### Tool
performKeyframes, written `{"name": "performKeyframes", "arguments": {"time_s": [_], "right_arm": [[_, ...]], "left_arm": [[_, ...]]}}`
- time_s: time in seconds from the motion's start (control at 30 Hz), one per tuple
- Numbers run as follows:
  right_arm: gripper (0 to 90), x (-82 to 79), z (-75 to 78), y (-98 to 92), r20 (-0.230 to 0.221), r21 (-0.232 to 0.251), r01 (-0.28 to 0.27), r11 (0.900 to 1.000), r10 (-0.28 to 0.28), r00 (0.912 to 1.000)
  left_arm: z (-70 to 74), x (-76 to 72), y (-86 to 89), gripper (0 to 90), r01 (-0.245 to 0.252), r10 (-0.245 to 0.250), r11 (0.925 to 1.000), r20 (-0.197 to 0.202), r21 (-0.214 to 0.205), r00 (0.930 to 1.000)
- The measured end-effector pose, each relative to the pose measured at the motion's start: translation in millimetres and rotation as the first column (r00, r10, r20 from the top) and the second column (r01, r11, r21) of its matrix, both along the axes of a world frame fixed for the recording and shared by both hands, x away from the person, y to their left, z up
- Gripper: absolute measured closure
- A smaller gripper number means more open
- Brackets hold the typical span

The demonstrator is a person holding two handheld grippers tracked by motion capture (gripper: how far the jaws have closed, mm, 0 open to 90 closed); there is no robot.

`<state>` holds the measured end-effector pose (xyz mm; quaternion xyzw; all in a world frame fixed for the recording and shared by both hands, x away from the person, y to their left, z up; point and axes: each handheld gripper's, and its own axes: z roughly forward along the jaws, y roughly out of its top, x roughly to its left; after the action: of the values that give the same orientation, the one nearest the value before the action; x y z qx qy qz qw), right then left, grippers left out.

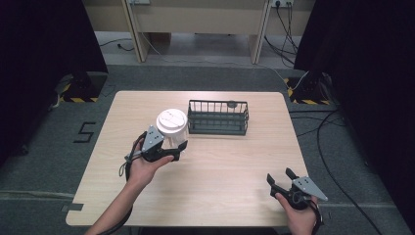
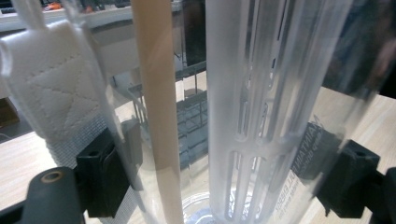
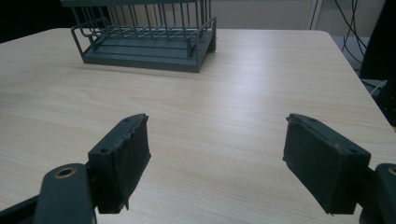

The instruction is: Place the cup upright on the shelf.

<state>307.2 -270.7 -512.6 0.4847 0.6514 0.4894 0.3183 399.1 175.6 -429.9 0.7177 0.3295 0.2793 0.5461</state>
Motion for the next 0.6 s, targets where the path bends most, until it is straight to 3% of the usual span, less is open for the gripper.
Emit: {"name": "performKeyframes", "arguments": {"time_s": [0.6], "right_arm": [[23.1, 0.8, -0.3, -1.1, -0.001, 0.003, 0.0, 1.0, 0.0, 1.0]], "left_arm": [[10.0, 10.2, -13.9, 17.5, 0.033, -0.033, 0.9994, 0.009, 0.007, 0.9994]]}}
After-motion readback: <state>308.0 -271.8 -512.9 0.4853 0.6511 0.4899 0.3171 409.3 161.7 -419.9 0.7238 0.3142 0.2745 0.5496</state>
